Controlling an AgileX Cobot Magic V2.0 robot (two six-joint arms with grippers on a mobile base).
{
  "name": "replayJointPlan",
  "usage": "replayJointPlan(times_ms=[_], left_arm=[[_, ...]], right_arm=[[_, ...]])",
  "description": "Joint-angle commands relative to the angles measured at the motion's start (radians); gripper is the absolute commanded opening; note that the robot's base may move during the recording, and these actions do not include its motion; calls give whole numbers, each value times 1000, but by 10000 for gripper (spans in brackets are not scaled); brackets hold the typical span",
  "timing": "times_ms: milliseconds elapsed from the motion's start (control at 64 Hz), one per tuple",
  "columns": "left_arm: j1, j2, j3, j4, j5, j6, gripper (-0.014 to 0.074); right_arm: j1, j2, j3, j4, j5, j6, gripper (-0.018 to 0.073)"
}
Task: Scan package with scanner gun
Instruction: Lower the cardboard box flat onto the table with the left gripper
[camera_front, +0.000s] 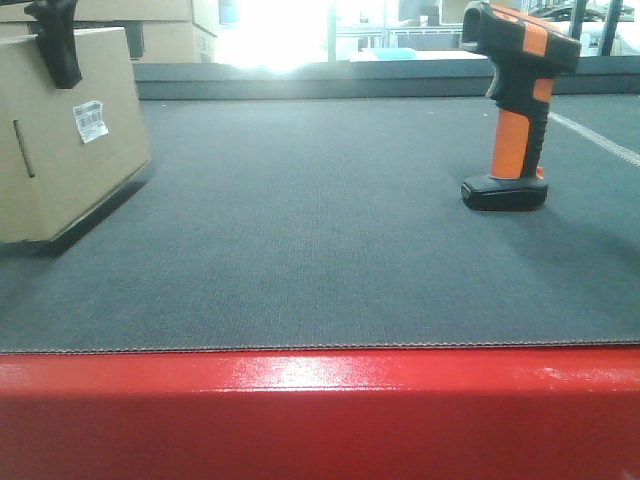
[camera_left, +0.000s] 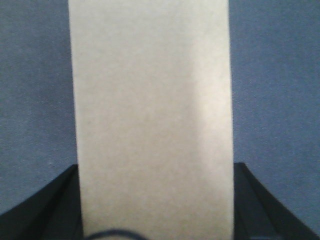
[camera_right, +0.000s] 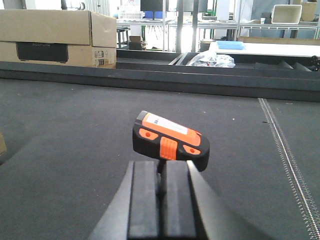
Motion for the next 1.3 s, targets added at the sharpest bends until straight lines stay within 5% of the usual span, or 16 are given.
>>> replayJointPlan(times_ms=[0,109,266,1282], left_arm=[[-4,-7,-2,24,-12,-13,330],[-4,-2,-2,41,-12,-13,456],[-4,15,-2,28,-12,-15,518],[-4,-105,-4,74,-12,-78,519]], right_arm=[[-4,-8,3,3,-21,-8,-168],[-4,-10,3,3,-21,-8,-168],[-4,-10,3,3,-46,-8,-168],[-4,-15,3,3,-77,-8,-168]])
